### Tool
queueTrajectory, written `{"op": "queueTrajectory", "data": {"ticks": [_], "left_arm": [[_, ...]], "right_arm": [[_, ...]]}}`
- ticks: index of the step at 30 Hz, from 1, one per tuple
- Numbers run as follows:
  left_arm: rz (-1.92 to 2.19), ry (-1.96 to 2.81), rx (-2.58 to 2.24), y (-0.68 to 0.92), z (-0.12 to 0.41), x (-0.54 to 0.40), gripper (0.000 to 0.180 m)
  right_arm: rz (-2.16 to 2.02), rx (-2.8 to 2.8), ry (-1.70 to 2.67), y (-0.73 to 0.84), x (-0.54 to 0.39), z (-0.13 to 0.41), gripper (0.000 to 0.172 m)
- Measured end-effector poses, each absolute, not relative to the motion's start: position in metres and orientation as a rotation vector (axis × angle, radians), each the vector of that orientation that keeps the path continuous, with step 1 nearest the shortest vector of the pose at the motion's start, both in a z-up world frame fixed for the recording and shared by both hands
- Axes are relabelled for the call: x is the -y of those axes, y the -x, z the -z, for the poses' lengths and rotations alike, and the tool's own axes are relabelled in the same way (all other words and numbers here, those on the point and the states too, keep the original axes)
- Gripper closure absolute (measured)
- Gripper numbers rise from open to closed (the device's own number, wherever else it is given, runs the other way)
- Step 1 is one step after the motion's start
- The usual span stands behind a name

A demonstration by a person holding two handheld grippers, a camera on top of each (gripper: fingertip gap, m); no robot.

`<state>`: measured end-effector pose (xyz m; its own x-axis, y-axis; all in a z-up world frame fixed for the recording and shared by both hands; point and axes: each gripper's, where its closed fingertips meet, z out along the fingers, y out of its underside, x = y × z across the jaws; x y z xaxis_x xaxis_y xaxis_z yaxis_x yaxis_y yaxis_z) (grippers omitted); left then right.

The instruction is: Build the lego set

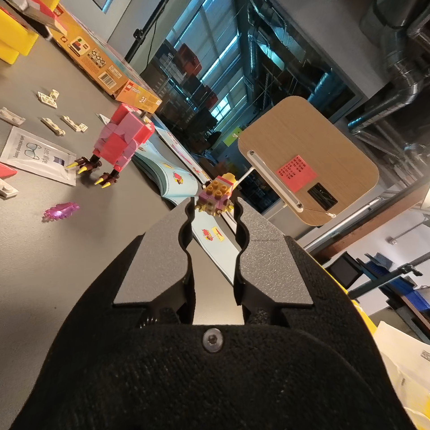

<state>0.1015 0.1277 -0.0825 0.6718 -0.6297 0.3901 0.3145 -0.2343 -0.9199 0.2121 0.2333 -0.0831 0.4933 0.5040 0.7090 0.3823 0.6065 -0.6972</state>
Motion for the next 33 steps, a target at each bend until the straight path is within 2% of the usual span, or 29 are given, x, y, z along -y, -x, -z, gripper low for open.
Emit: {"op": "queueTrajectory", "data": {"ticks": [11,25,33], "left_arm": [[0.896,1.582,-0.266,-0.102,0.083,-0.128,0.163],[0.902,1.586,-0.262,-0.102,0.084,-0.129,0.163],[0.904,1.587,-0.261,-0.102,0.084,-0.129,0.163]], "right_arm": [[-0.076,1.098,0.954,-0.212,-0.232,0.082,0.140],[-0.487,0.936,0.958,-0.226,-0.222,0.055,0.140],[-0.470,0.969,0.987,-0.223,-0.226,0.063,0.140]]}}
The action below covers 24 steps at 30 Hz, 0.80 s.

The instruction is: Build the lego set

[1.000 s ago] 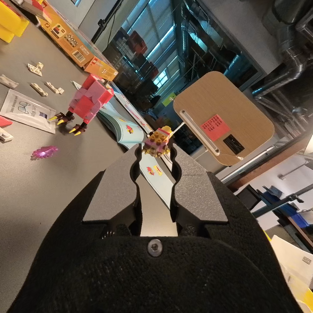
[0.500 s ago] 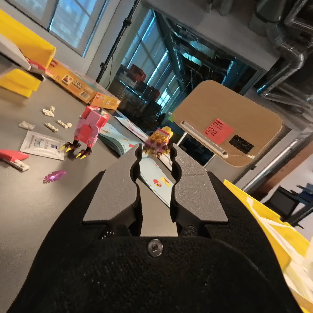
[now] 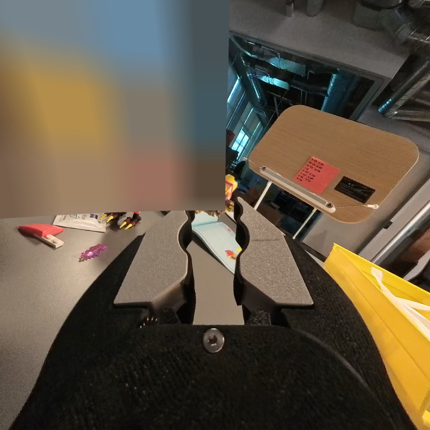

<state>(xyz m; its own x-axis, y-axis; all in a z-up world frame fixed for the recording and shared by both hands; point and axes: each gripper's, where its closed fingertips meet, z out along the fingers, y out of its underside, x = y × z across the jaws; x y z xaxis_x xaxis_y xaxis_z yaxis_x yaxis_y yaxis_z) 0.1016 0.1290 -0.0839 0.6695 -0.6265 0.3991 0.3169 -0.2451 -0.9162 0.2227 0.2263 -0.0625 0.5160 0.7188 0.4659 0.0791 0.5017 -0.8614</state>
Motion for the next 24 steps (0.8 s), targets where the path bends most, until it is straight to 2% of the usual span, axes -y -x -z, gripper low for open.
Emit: {"op": "queueTrajectory", "data": {"ticks": [8,13,18,24], "left_arm": [[0.905,1.587,-0.261,-0.101,0.084,-0.129,0.163],[0.902,1.580,-0.255,-0.100,0.083,-0.129,0.163],[0.898,1.576,-0.246,-0.098,0.082,-0.129,0.163],[0.892,1.580,-0.261,-0.100,0.083,-0.129,0.163]], "right_arm": [[-0.401,1.004,1.022,-0.220,-0.231,0.071,0.140],[-0.063,1.025,1.185,-0.230,-0.255,0.090,0.140],[-0.355,1.235,1.477,-0.216,-0.224,0.131,0.140],[-0.605,1.659,1.607,-0.228,-0.181,0.148,0.140]]}}
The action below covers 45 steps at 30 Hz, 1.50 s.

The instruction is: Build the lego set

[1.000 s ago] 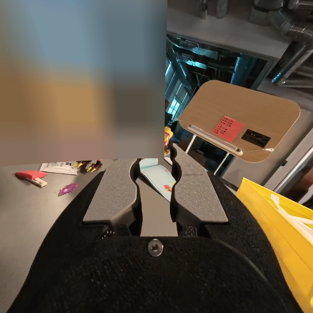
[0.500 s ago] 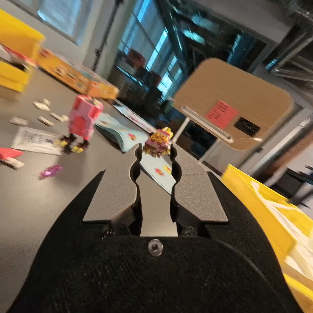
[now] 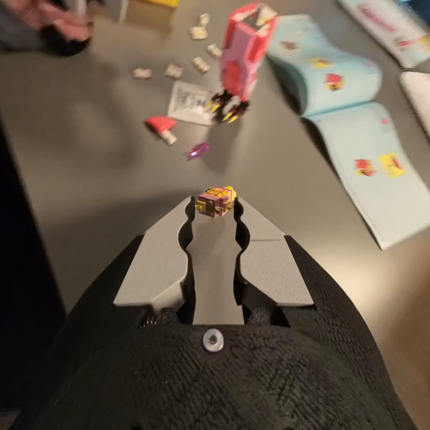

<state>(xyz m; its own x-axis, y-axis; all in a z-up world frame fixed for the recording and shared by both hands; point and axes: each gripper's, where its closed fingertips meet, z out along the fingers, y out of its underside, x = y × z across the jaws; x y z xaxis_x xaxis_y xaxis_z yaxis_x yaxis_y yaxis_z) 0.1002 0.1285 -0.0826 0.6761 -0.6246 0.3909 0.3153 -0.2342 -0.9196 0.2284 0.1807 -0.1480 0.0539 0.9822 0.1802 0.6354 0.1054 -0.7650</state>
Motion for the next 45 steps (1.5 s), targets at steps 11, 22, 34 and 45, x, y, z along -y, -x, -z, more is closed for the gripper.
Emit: {"op": "queueTrajectory", "data": {"ticks": [11,22,34,45], "left_arm": [[0.892,1.566,-0.254,-0.098,0.080,-0.127,0.163],[0.900,1.570,-0.268,-0.102,0.081,-0.126,0.163],[0.904,1.570,-0.265,-0.101,0.081,-0.125,0.163],[0.907,1.577,-0.271,-0.103,0.082,-0.125,0.163]], "right_arm": [[-0.607,1.978,1.508,-0.250,-0.167,0.178,0.116],[-0.787,1.632,1.754,-0.274,-0.167,0.173,0.120],[-0.659,1.159,2.027,-0.259,-0.168,0.180,0.111],[-0.550,1.151,2.013,-0.258,-0.181,0.183,0.122]]}}
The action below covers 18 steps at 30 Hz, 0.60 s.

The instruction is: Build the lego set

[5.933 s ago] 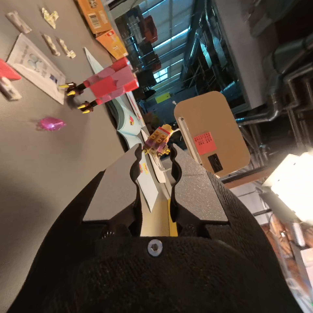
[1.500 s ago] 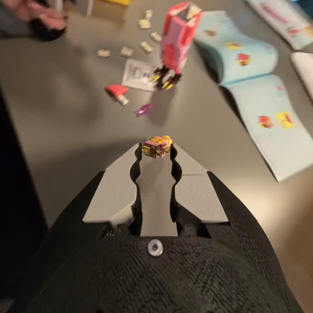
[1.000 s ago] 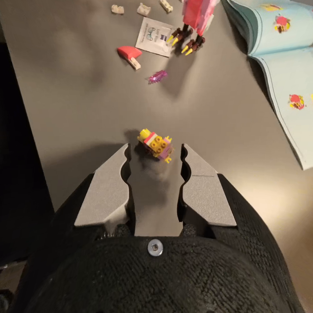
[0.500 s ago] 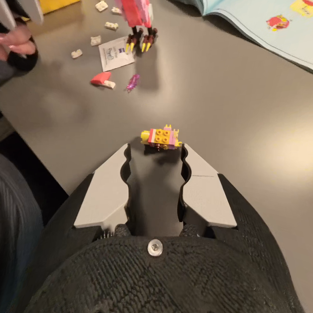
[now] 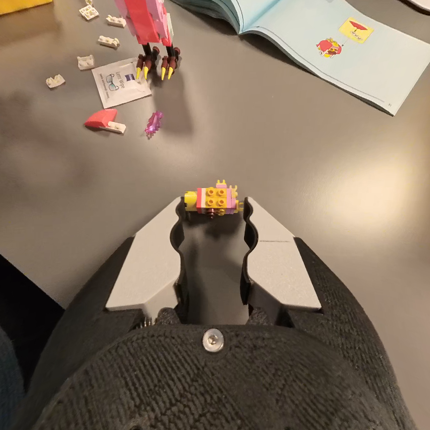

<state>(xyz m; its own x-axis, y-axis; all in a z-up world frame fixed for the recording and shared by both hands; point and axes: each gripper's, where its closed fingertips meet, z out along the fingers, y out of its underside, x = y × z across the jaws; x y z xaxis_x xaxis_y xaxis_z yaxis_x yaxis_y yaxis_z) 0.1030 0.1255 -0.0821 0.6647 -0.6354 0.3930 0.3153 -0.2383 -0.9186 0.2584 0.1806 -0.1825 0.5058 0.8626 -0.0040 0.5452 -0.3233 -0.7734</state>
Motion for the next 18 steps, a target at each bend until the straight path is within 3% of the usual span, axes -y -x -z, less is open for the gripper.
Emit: {"op": "queueTrajectory", "data": {"ticks": [6,18], "left_arm": [[0.908,1.579,-0.272,-0.103,0.082,-0.126,0.163],[0.911,1.581,-0.265,-0.103,0.083,-0.126,0.163]], "right_arm": [[-0.537,1.225,1.952,-0.256,-0.180,0.180,0.123],[-0.092,1.279,1.064,-0.214,-0.192,0.105,0.123]]}}
